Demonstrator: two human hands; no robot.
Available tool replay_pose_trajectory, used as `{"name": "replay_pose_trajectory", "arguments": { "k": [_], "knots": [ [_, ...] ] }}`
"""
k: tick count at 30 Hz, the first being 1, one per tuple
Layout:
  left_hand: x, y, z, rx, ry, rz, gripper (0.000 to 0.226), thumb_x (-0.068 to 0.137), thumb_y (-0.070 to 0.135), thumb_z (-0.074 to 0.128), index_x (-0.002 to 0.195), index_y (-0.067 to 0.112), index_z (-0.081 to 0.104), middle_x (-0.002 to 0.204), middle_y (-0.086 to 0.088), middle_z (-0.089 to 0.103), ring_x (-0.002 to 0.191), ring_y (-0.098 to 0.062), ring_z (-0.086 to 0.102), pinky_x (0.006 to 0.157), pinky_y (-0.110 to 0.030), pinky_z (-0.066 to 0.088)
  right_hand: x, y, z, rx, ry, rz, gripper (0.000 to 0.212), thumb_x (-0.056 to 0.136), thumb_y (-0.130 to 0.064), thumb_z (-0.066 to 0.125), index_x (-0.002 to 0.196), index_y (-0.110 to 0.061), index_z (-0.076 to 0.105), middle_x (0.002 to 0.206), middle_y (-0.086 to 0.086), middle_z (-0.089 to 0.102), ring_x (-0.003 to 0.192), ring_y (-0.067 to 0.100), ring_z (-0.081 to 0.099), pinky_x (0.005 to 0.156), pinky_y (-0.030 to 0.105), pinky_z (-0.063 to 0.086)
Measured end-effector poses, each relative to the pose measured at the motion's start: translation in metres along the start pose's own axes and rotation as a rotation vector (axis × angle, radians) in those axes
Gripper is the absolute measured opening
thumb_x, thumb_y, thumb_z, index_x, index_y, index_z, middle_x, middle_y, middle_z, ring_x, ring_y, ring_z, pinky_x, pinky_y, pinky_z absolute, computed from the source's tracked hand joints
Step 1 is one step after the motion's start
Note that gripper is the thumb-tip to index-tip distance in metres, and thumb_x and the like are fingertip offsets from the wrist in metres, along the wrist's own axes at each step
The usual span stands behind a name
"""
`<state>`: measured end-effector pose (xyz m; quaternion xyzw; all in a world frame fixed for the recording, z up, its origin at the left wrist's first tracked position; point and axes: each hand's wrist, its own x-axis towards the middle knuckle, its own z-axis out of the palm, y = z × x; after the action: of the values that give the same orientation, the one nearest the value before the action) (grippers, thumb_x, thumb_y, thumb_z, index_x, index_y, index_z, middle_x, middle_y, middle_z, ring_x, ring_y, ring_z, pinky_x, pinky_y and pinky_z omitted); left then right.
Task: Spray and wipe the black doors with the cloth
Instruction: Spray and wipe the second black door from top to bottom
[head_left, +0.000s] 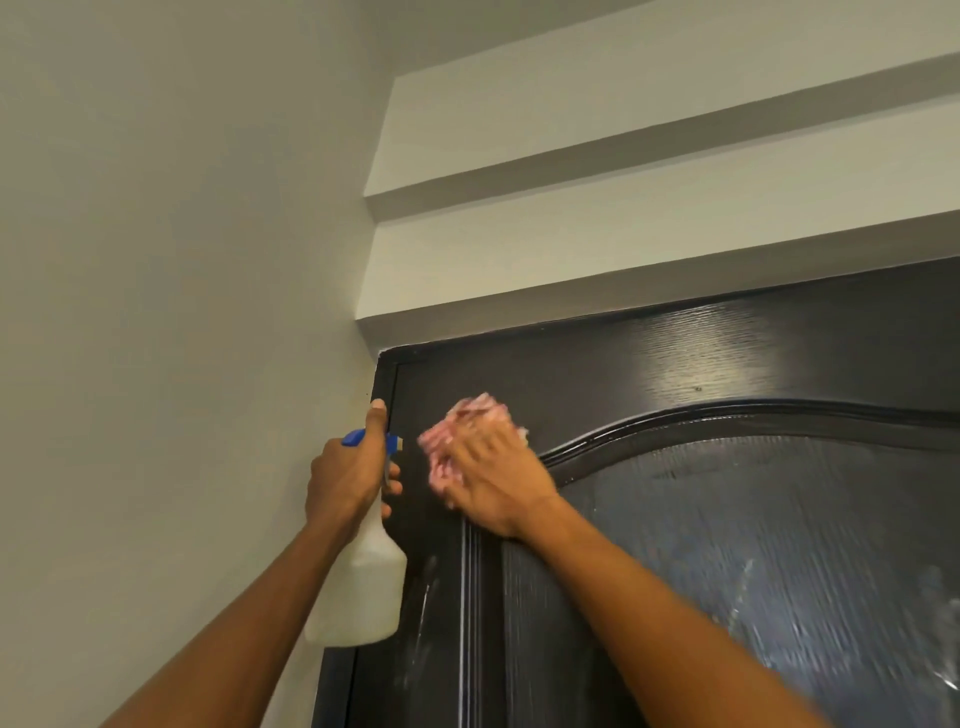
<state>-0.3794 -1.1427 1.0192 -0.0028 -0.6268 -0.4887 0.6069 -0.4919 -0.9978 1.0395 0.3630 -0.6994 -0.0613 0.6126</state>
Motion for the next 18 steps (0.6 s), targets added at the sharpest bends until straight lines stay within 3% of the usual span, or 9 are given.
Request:
{"name": "replay_pose_trajectory", "arguments": {
  "k": [2, 3, 6, 9, 12, 15, 18],
  "knots": [
    [0.002, 0.001, -0.003, -0.003, -0.013, 0.007, 0.071, 0.094, 0.069, 0.038, 0.085, 0.004, 0.066, 0.072, -0.013, 0.069, 0.058, -0.025, 0.066, 0.047, -0.025, 0.051, 0.011, 0.038, -0.014, -0.106, 0.128, 0.238, 0.062, 0.105, -0.049, 0.012, 0.153, -0.013, 0.030, 0.159, 0.026, 0.031, 0.148, 0.041, 0.030, 0.124, 0.059, 0.013],
    [0.002, 0.002, -0.007, 0.018, -0.009, 0.018, 0.067, 0.095, 0.066, 0.037, 0.081, 0.005, 0.063, 0.069, -0.011, 0.066, 0.056, -0.021, 0.063, 0.041, -0.020, 0.047, 0.015, 0.059, -0.021, -0.139, 0.167, 0.375, 0.064, 0.105, -0.048, 0.011, 0.156, -0.011, 0.025, 0.161, 0.029, 0.027, 0.148, 0.044, 0.028, 0.123, 0.061, 0.014],
    [0.008, -0.003, -0.020, 0.012, -0.006, 0.034, 0.065, 0.094, 0.065, 0.040, 0.082, 0.005, 0.063, 0.070, -0.012, 0.066, 0.056, -0.023, 0.063, 0.043, -0.020, 0.049, 0.023, 0.109, -0.038, -0.078, 0.139, 0.604, 0.074, 0.105, -0.057, 0.010, 0.163, -0.014, -0.006, 0.169, 0.020, -0.004, 0.156, 0.038, -0.003, 0.126, 0.054, -0.004],
    [0.010, -0.009, -0.036, -0.030, -0.045, 0.000, 0.065, 0.093, 0.066, 0.042, 0.086, 0.005, 0.065, 0.075, -0.015, 0.069, 0.055, -0.025, 0.064, 0.043, -0.025, 0.050, 0.040, 0.097, -0.036, -0.054, 0.126, 0.668, 0.078, 0.105, -0.058, 0.014, 0.162, -0.009, -0.006, 0.169, 0.018, -0.005, 0.156, 0.038, -0.006, 0.125, 0.051, -0.010],
    [0.002, -0.008, -0.038, -0.031, -0.049, 0.007, 0.062, 0.094, 0.064, 0.043, 0.082, 0.007, 0.063, 0.072, -0.014, 0.067, 0.053, -0.022, 0.062, 0.041, -0.023, 0.048, 0.064, 0.052, -0.022, -0.065, 0.076, 0.511, 0.076, 0.106, -0.058, 0.011, 0.163, -0.010, -0.001, 0.170, 0.017, -0.003, 0.157, 0.035, -0.003, 0.125, 0.049, -0.009],
    [-0.006, -0.005, -0.036, -0.045, -0.012, 0.017, 0.064, 0.093, 0.066, 0.042, 0.082, 0.007, 0.063, 0.072, -0.014, 0.066, 0.056, -0.024, 0.061, 0.049, -0.028, 0.051, 0.079, 0.004, -0.003, -0.074, 0.056, 0.119, 0.072, 0.105, -0.061, 0.013, 0.163, -0.019, 0.009, 0.171, 0.010, 0.008, 0.157, 0.029, 0.004, 0.125, 0.048, -0.009],
    [-0.011, -0.007, -0.036, -0.017, 0.023, 0.012, 0.069, 0.092, 0.070, 0.039, 0.082, 0.007, 0.065, 0.074, -0.016, 0.069, 0.059, -0.026, 0.064, 0.054, -0.032, 0.053, 0.070, -0.025, 0.016, -0.090, -0.082, -0.201, 0.071, 0.104, -0.064, 0.017, 0.163, -0.029, 0.004, 0.171, 0.004, 0.001, 0.158, 0.024, -0.004, 0.122, 0.043, -0.017]
  ]
}}
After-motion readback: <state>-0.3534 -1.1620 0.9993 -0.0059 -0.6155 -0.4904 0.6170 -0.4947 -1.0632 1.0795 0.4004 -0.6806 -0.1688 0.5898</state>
